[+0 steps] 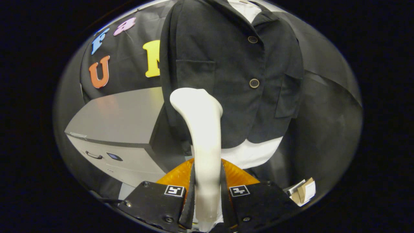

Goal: Iron the clothes twice with a garment steamer, once on the left side and once on the right side.

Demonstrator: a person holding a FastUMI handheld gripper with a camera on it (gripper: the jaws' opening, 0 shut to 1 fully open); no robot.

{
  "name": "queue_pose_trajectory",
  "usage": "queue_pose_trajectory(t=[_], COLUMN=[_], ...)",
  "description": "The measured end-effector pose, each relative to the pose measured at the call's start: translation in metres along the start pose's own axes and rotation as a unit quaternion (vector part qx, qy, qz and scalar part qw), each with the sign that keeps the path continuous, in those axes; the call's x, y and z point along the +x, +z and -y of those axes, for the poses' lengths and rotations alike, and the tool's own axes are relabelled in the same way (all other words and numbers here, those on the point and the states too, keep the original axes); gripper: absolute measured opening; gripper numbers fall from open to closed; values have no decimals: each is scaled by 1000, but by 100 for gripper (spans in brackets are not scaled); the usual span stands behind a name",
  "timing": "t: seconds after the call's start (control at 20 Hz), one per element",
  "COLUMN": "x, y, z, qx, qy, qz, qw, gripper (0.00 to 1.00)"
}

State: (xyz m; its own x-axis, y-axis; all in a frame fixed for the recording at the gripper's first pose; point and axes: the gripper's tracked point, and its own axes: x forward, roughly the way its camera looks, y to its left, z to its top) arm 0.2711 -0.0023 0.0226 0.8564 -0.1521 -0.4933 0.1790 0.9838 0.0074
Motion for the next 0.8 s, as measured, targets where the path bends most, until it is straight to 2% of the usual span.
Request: queue_pose_trajectory(t=[0.2, 0.35, 0.8], x=[-8, -31, -139], y=[-2, 9, 97], z=[0, 5, 47], qx=[6, 8, 40], qy=[12, 25, 54], qz=[-2, 18, 138], qw=[1000, 1000, 988], gripper=[38, 38, 38])
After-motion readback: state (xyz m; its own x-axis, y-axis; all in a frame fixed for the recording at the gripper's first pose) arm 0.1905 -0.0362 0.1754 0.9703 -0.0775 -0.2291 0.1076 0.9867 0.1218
